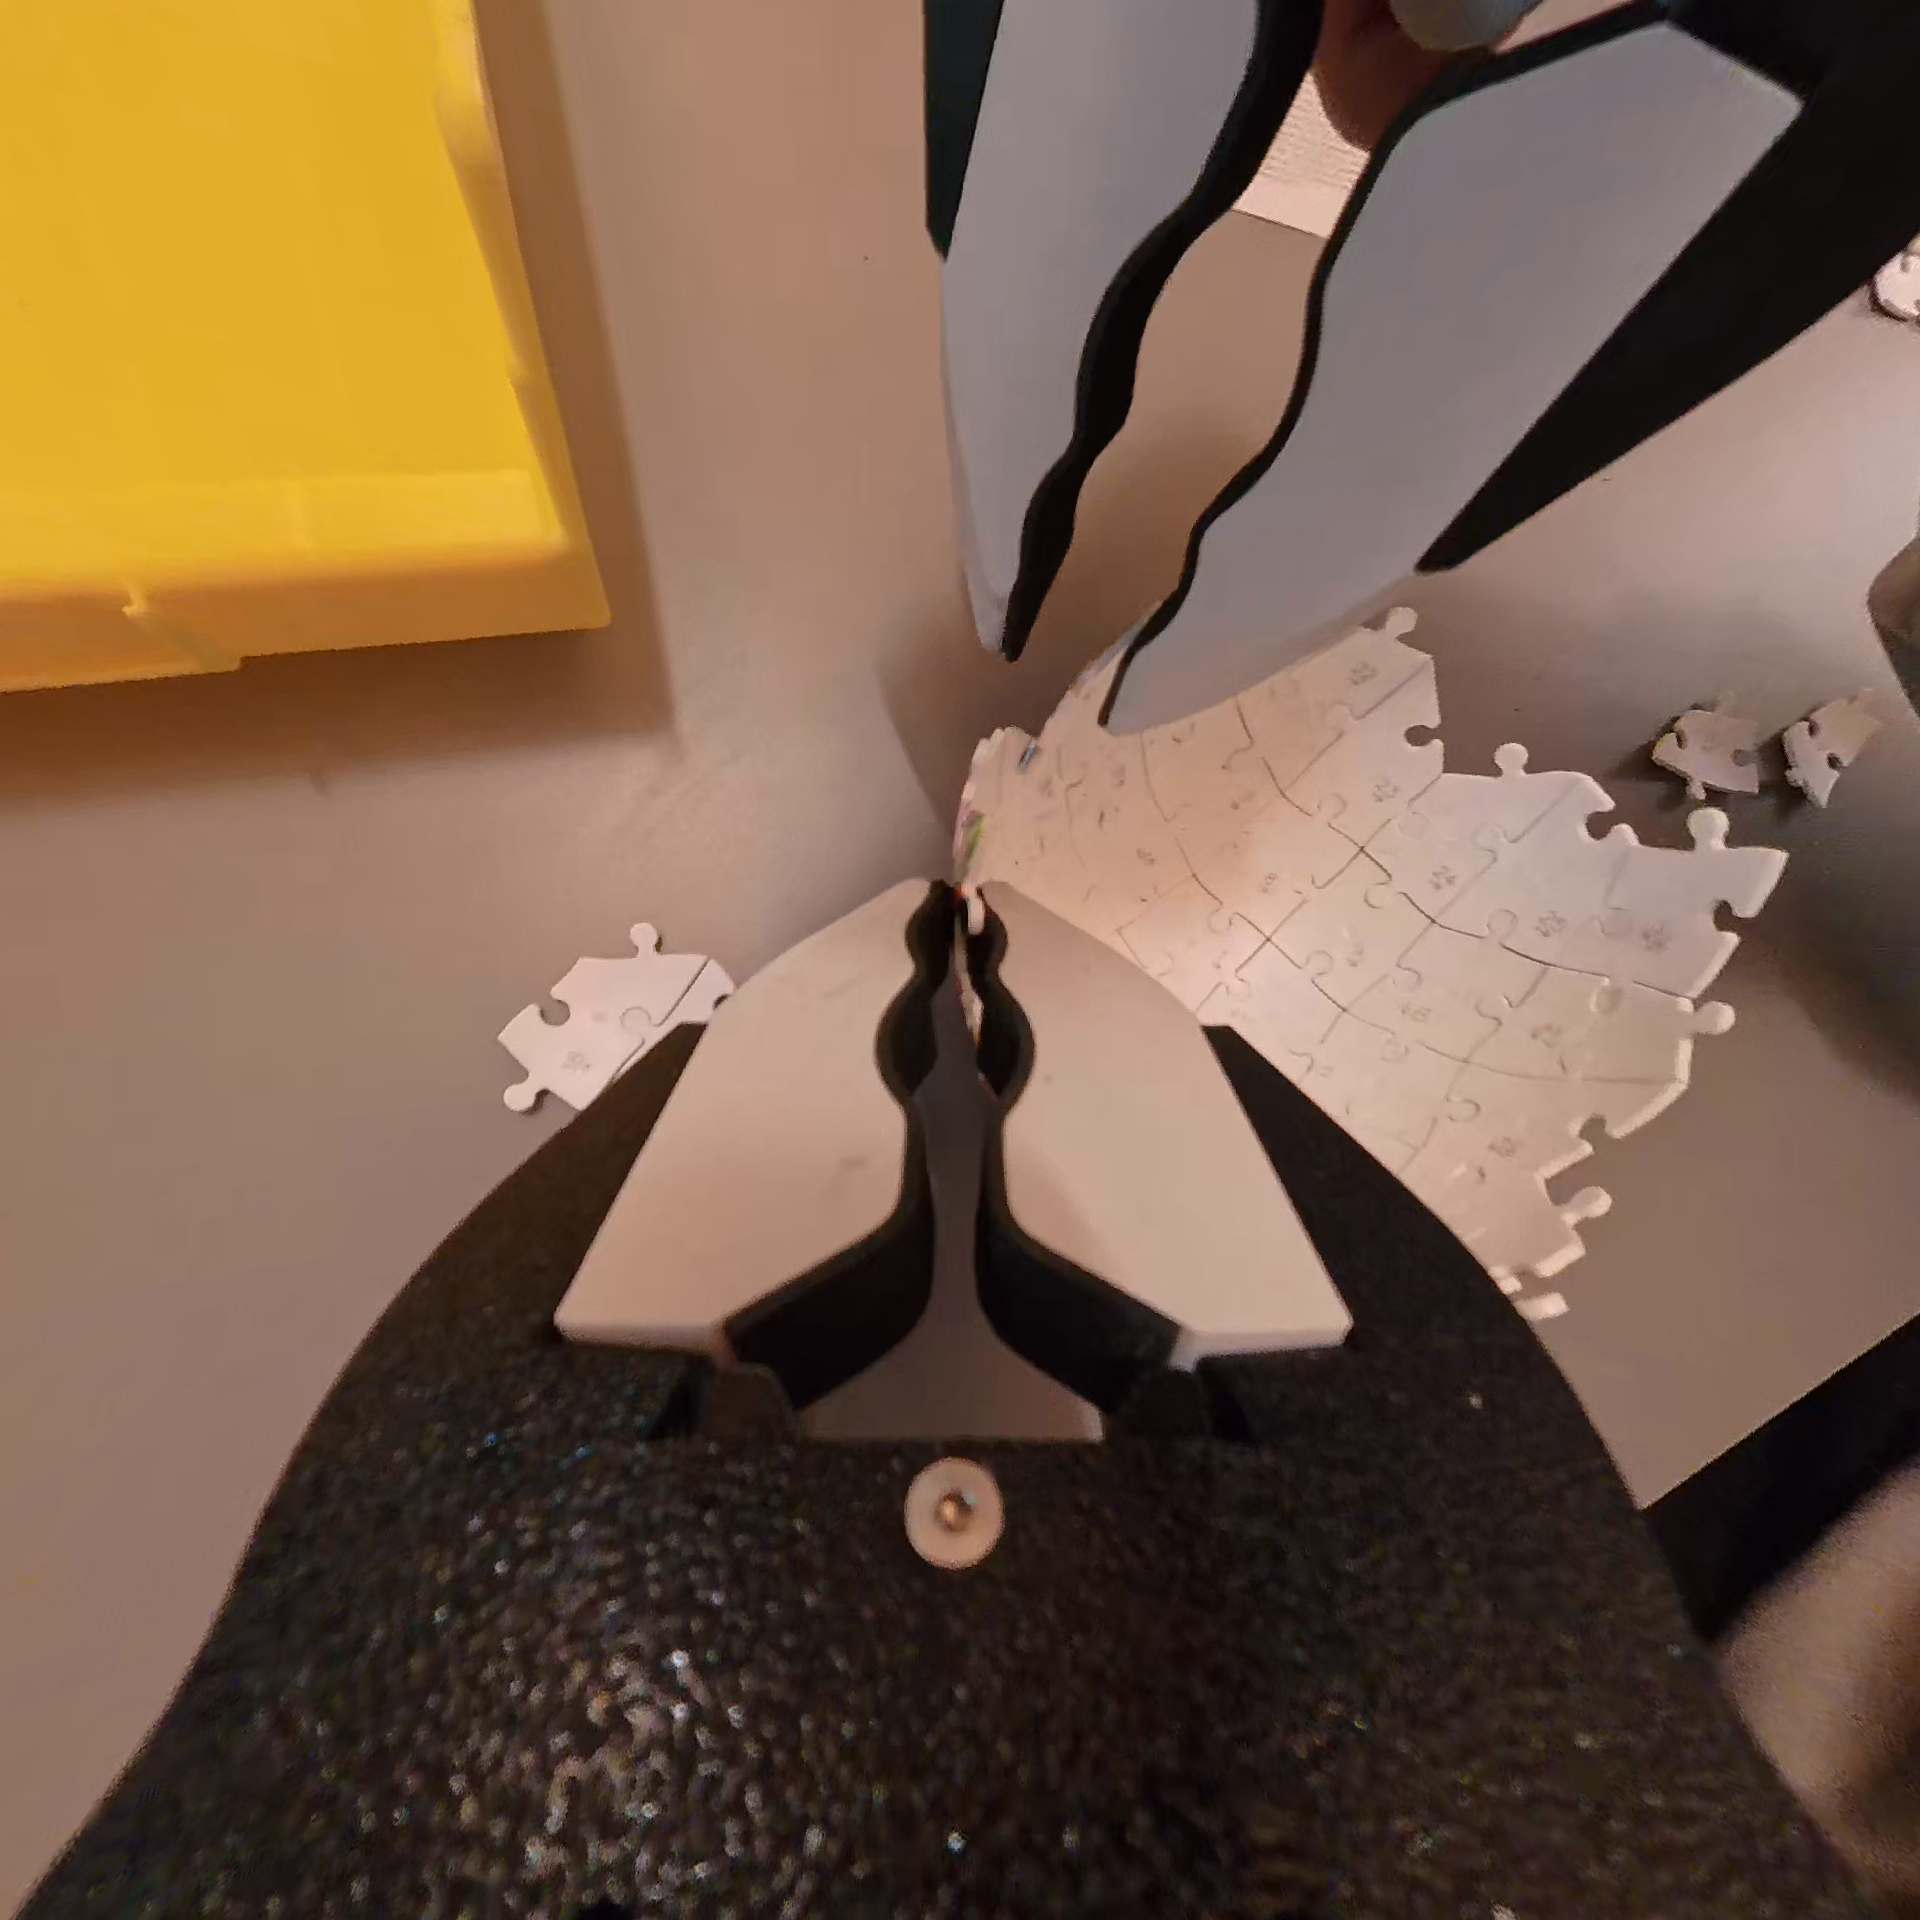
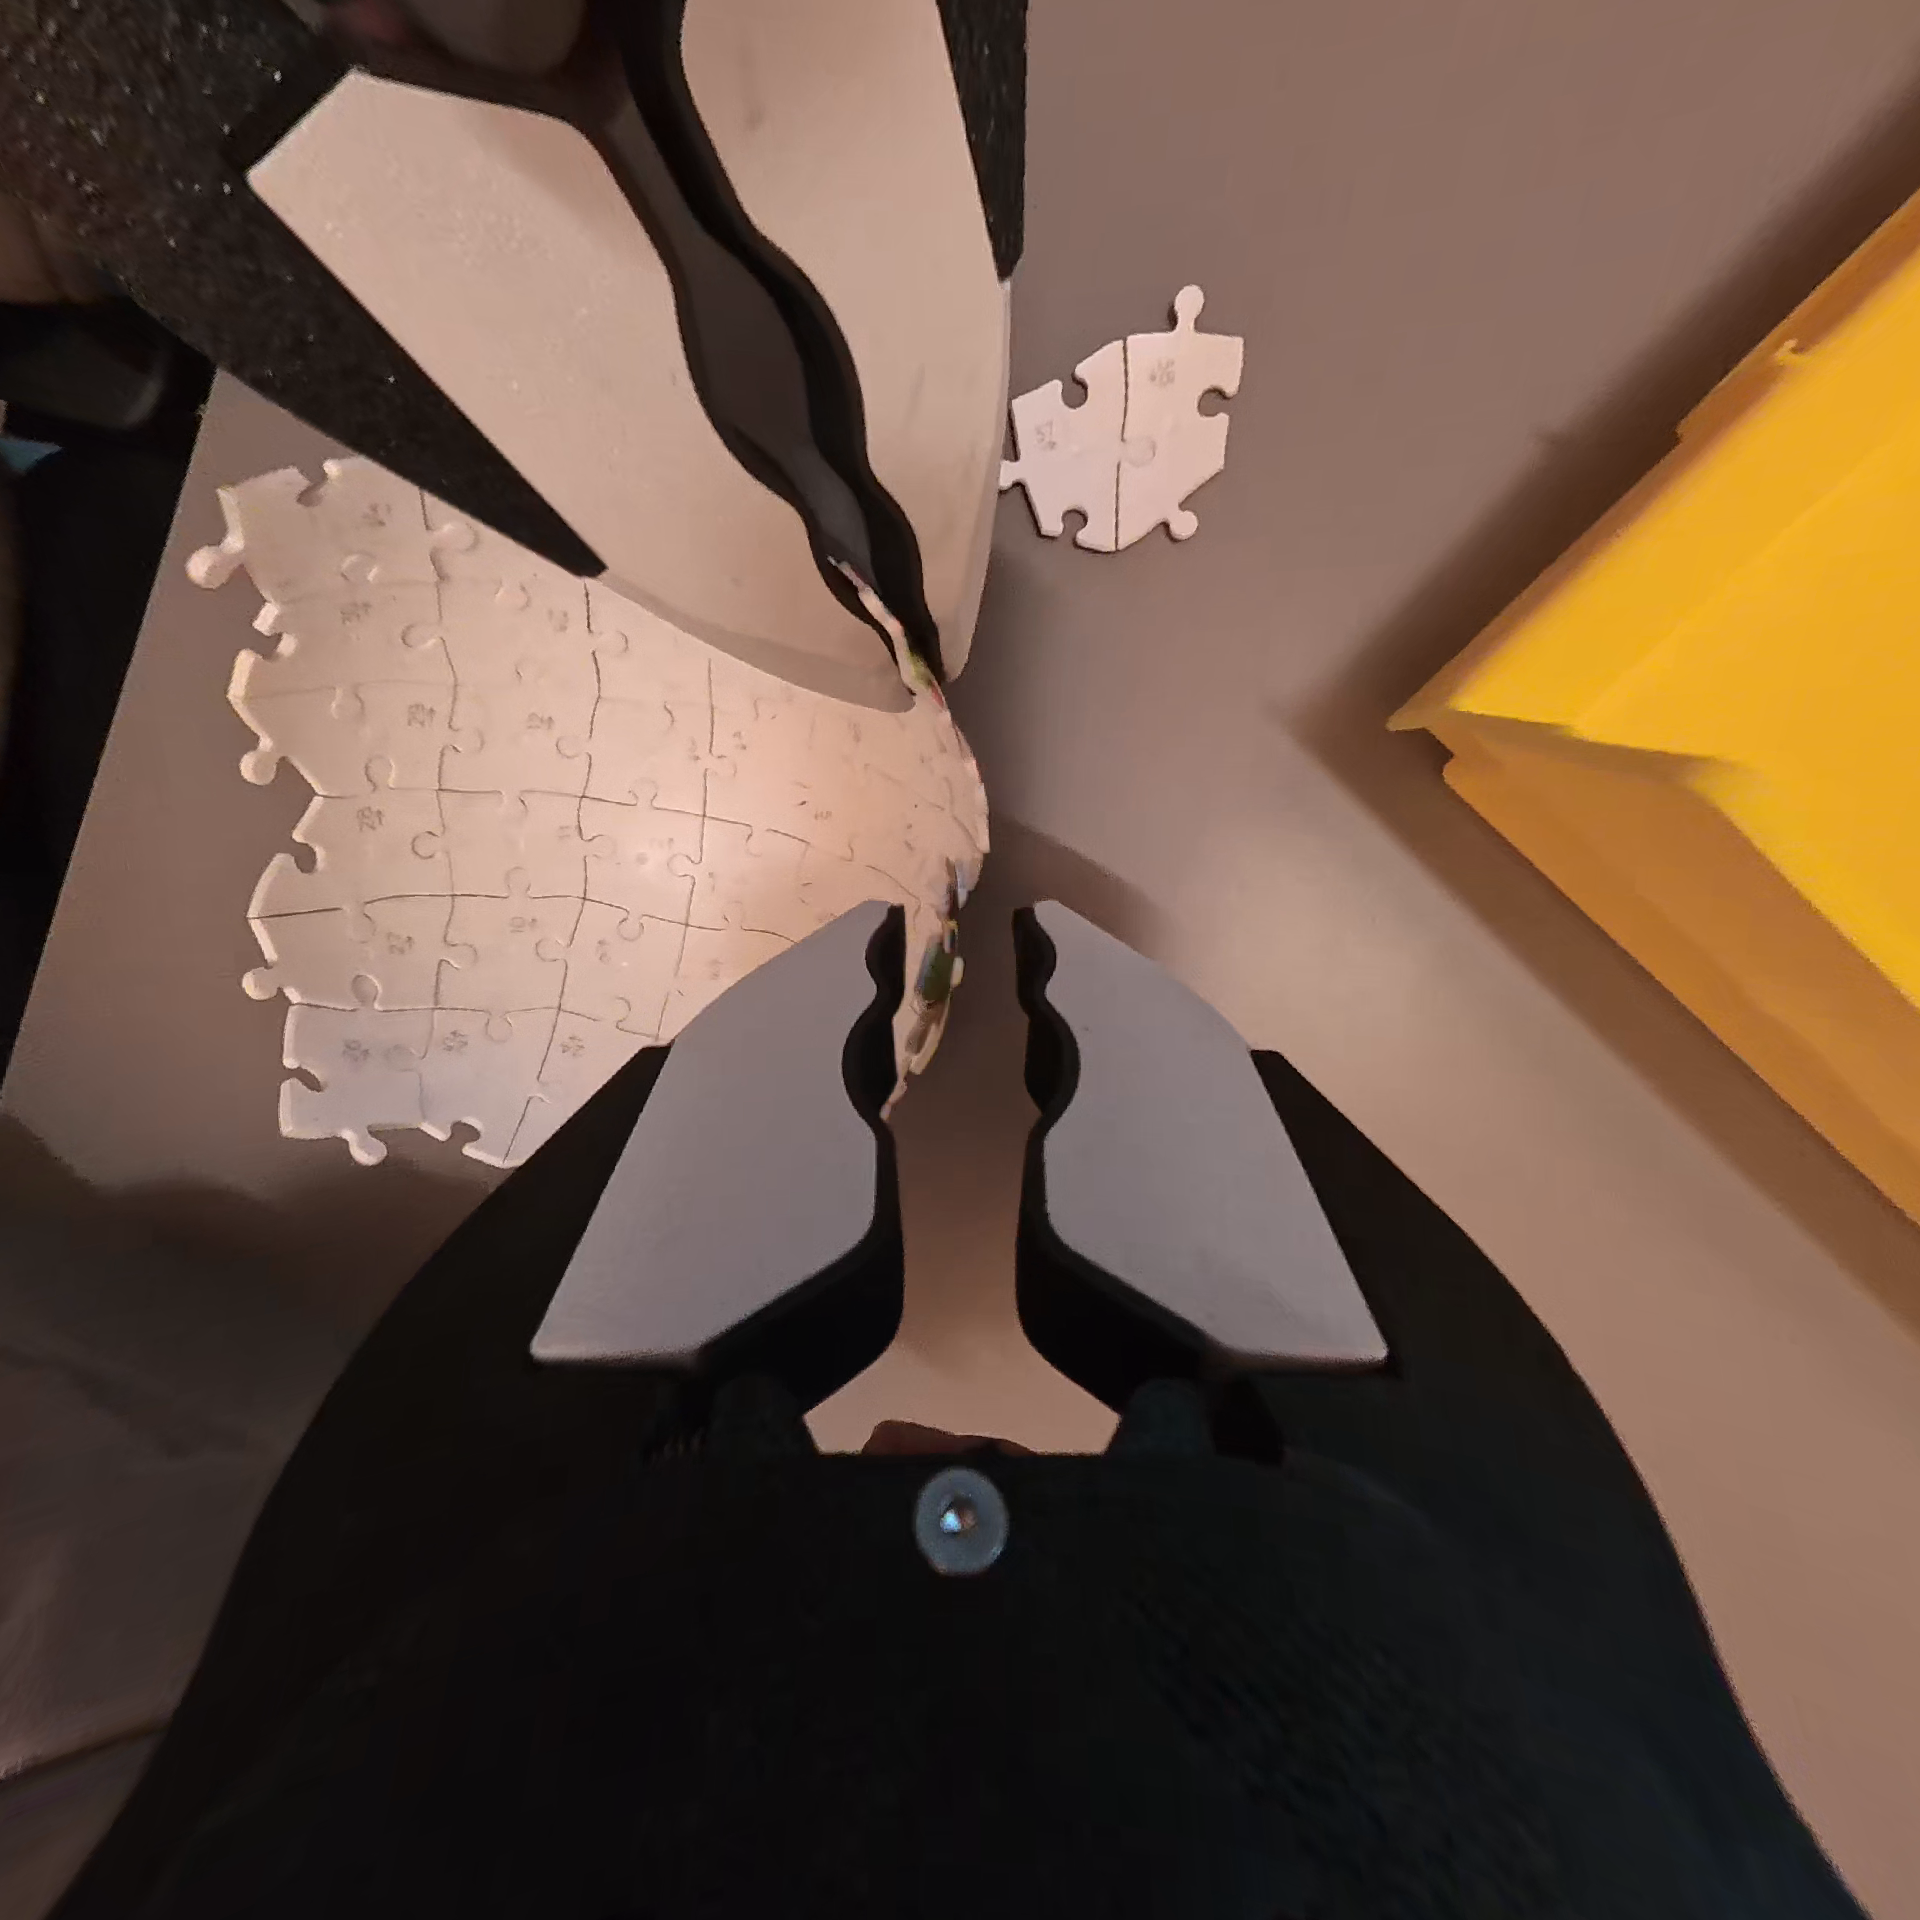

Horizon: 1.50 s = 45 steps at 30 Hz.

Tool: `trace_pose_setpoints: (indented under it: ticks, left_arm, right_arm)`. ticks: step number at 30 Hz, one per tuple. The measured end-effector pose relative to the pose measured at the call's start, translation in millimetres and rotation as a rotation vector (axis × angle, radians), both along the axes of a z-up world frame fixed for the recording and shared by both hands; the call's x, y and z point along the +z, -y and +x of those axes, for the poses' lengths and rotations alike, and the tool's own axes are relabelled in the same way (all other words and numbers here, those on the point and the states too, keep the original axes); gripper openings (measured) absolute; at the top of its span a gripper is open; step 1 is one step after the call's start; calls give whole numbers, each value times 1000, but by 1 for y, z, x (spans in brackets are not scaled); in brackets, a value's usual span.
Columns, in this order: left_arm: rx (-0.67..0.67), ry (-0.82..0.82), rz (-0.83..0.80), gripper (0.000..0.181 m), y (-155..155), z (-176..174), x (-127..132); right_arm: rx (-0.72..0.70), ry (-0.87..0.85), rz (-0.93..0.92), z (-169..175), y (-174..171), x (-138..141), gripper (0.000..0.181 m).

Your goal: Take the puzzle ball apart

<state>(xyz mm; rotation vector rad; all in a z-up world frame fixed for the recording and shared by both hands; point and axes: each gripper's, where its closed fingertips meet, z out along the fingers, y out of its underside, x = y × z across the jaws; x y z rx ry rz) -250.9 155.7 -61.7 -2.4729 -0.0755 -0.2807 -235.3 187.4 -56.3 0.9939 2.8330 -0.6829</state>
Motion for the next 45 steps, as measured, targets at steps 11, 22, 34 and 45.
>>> trace_pose_setpoints:
  ticks: [11,22,34,45]
  left_arm:
    - [-4,7,11,1,-2,0,-1]
    - [-5,-1,18,1,-4,0,-1]
    - [-3,-5,16,1,-4,0,-1]
    - [-2,-10,21,1,-4,0,0]
  right_arm:
    - [18,67,-21,-3,3,-11,10]
    - [9,37,-2,-5,0,-12,11]
    - [-5,50,20,-2,1,-19,8]
    - [1,34,9,-3,1,-18,4]
